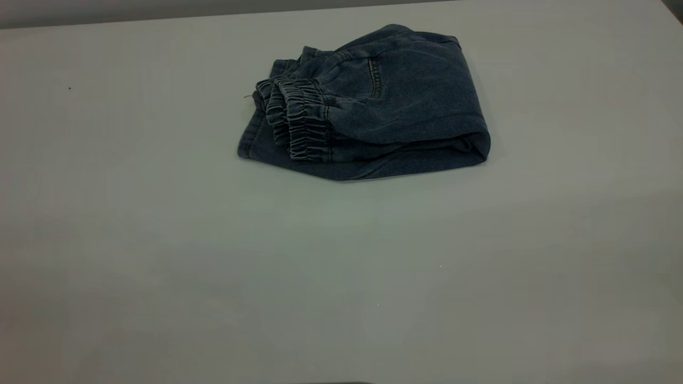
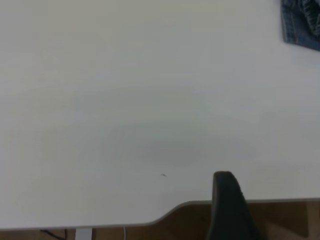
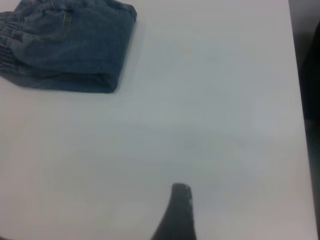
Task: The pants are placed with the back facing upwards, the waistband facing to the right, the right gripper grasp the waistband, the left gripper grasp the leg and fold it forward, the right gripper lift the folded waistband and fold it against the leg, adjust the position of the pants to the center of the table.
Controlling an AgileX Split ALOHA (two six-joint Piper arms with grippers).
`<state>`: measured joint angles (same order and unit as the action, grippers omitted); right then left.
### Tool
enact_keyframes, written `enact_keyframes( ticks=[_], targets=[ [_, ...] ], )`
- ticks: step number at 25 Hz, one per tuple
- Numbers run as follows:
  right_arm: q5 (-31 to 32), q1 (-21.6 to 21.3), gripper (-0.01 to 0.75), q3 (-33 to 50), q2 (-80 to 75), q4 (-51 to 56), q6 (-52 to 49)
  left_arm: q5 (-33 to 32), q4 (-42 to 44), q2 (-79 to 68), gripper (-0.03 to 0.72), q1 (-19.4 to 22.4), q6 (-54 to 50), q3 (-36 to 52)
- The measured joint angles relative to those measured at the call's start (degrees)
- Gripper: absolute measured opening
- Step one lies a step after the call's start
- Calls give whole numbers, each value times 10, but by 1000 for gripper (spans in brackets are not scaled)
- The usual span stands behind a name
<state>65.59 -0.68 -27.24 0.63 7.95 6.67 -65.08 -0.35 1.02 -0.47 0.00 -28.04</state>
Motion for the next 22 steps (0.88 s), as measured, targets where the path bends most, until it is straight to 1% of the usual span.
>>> enact_keyframes(
  ticks=[8, 12, 16, 22],
  targets=[
    [-1, 0, 582, 0, 0, 1, 0, 0, 9, 0, 379, 0, 0, 0],
    [-1, 0, 570, 0, 0, 1, 0, 0, 10, 0, 379, 0, 0, 0],
    [-1, 0, 562, 0, 0, 1, 0, 0, 10, 0, 379, 0, 19, 0],
    [-1, 0, 559, 0, 0, 1, 0, 0, 10, 0, 379, 0, 21, 0]
  ],
)
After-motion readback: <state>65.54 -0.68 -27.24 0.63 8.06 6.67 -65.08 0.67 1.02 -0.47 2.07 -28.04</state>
